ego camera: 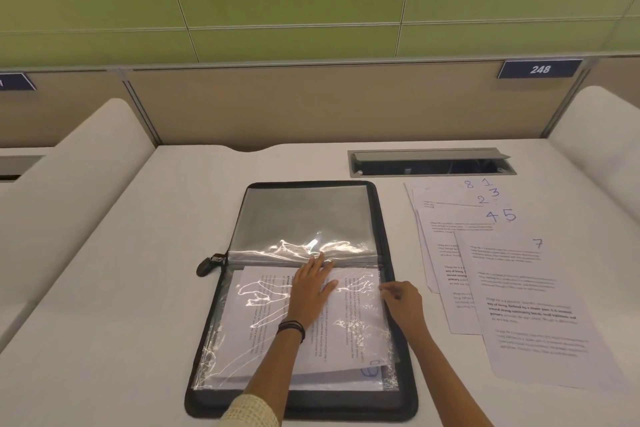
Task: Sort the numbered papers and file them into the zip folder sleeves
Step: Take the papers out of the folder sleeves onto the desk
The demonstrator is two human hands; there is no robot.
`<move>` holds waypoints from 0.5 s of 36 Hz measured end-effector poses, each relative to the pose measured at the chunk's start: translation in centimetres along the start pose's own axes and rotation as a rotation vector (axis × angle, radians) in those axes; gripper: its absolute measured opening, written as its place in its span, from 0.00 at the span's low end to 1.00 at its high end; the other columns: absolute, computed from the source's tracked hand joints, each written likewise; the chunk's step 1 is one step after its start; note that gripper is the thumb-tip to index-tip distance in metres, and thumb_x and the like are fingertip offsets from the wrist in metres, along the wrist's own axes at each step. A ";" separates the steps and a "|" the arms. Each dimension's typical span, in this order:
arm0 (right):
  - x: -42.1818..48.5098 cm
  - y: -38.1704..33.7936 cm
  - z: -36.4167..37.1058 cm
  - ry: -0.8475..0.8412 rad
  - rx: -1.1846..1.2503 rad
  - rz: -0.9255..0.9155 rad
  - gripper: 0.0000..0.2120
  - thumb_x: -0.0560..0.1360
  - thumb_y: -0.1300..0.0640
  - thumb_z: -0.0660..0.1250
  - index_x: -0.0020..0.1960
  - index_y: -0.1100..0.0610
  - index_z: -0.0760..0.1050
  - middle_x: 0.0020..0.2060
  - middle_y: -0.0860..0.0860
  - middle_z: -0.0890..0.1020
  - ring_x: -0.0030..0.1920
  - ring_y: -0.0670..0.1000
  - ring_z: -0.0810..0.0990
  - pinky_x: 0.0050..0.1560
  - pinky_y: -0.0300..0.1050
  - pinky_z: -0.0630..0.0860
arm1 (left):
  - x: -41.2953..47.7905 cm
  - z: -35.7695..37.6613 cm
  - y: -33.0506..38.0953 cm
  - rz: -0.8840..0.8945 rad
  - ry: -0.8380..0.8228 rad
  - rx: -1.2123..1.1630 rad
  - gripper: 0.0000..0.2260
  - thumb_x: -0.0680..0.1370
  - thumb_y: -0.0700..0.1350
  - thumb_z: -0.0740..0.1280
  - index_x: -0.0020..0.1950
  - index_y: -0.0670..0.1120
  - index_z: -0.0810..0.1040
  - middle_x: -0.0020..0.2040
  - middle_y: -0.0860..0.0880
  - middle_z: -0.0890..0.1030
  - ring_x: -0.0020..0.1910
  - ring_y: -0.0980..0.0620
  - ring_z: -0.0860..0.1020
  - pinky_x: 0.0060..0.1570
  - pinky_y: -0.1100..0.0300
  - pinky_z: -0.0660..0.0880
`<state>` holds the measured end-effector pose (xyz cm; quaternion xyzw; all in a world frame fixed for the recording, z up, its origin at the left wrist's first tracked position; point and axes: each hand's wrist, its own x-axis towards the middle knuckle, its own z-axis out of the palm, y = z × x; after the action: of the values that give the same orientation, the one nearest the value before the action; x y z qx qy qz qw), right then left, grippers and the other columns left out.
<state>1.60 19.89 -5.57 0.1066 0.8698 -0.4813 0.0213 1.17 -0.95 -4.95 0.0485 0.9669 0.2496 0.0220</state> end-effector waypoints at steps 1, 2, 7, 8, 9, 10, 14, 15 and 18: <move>0.1 -0.1 0.0 -0.002 -0.010 0.010 0.06 0.75 0.64 0.66 0.48 0.62 0.81 0.46 0.56 0.82 0.44 0.50 0.77 0.50 0.38 0.71 | 0.0 0.0 0.0 -0.001 -0.001 -0.001 0.24 0.82 0.56 0.53 0.77 0.52 0.55 0.78 0.52 0.50 0.77 0.52 0.48 0.70 0.62 0.40; 0.2 -0.3 -0.1 -0.002 -0.023 0.019 0.07 0.76 0.64 0.65 0.49 0.63 0.81 0.46 0.56 0.82 0.44 0.49 0.77 0.50 0.38 0.71 | 0.0 0.0 0.0 -0.002 -0.001 0.000 0.24 0.82 0.56 0.53 0.77 0.52 0.55 0.78 0.52 0.50 0.77 0.52 0.48 0.71 0.61 0.40; 0.1 -1.1 0.3 0.017 -0.055 0.072 0.09 0.77 0.66 0.62 0.45 0.65 0.81 0.43 0.57 0.81 0.41 0.50 0.76 0.44 0.37 0.71 | 0.2 0.1 -0.1 0.001 -0.005 0.028 0.24 0.82 0.56 0.52 0.77 0.52 0.54 0.78 0.52 0.50 0.77 0.52 0.47 0.71 0.61 0.40; 0.2 -1.1 0.4 0.019 -0.054 0.088 0.11 0.77 0.65 0.62 0.40 0.63 0.80 0.41 0.58 0.80 0.38 0.49 0.75 0.40 0.35 0.70 | 0.2 0.1 -0.1 0.001 -0.004 0.030 0.24 0.82 0.56 0.52 0.77 0.52 0.54 0.78 0.52 0.50 0.77 0.52 0.47 0.70 0.62 0.39; 0.3 -1.1 0.5 0.020 -0.060 0.105 0.13 0.77 0.65 0.61 0.34 0.61 0.77 0.39 0.58 0.79 0.35 0.48 0.74 0.35 0.34 0.68 | 0.2 0.1 -0.1 0.001 -0.003 0.033 0.24 0.82 0.56 0.52 0.77 0.52 0.54 0.78 0.52 0.50 0.77 0.52 0.47 0.70 0.62 0.39; 0.4 -1.2 0.6 0.018 -0.063 0.124 0.16 0.77 0.65 0.61 0.30 0.60 0.72 0.36 0.57 0.76 0.32 0.47 0.71 0.32 0.34 0.66 | 0.2 0.1 -0.1 0.002 -0.003 0.036 0.24 0.82 0.56 0.52 0.77 0.52 0.54 0.78 0.52 0.50 0.77 0.52 0.47 0.69 0.62 0.39; 0.8 -1.3 0.4 -0.023 -0.053 0.170 0.16 0.76 0.65 0.61 0.29 0.62 0.68 0.29 0.57 0.71 0.30 0.50 0.67 0.34 0.38 0.65 | 0.1 0.1 -0.1 0.002 -0.005 0.034 0.24 0.82 0.56 0.52 0.77 0.52 0.54 0.78 0.52 0.49 0.77 0.52 0.47 0.69 0.63 0.38; 0.8 -1.3 0.4 -0.038 -0.057 0.173 0.16 0.76 0.65 0.62 0.29 0.62 0.68 0.28 0.57 0.70 0.30 0.51 0.67 0.34 0.40 0.65 | 0.1 0.1 -0.1 0.000 -0.007 0.033 0.24 0.82 0.56 0.52 0.77 0.52 0.54 0.78 0.52 0.49 0.77 0.52 0.47 0.70 0.62 0.38; 0.5 -1.3 0.1 -0.068 -0.044 0.168 0.16 0.75 0.65 0.64 0.29 0.62 0.69 0.26 0.56 0.69 0.29 0.50 0.67 0.34 0.40 0.66 | 0.1 0.2 -0.2 -0.003 -0.006 0.025 0.25 0.81 0.57 0.53 0.77 0.53 0.54 0.78 0.52 0.49 0.77 0.52 0.47 0.70 0.62 0.39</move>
<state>0.84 19.19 -4.60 0.1622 0.8670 -0.4619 0.0933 1.08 -1.02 -5.20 0.0479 0.9699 0.2375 0.0247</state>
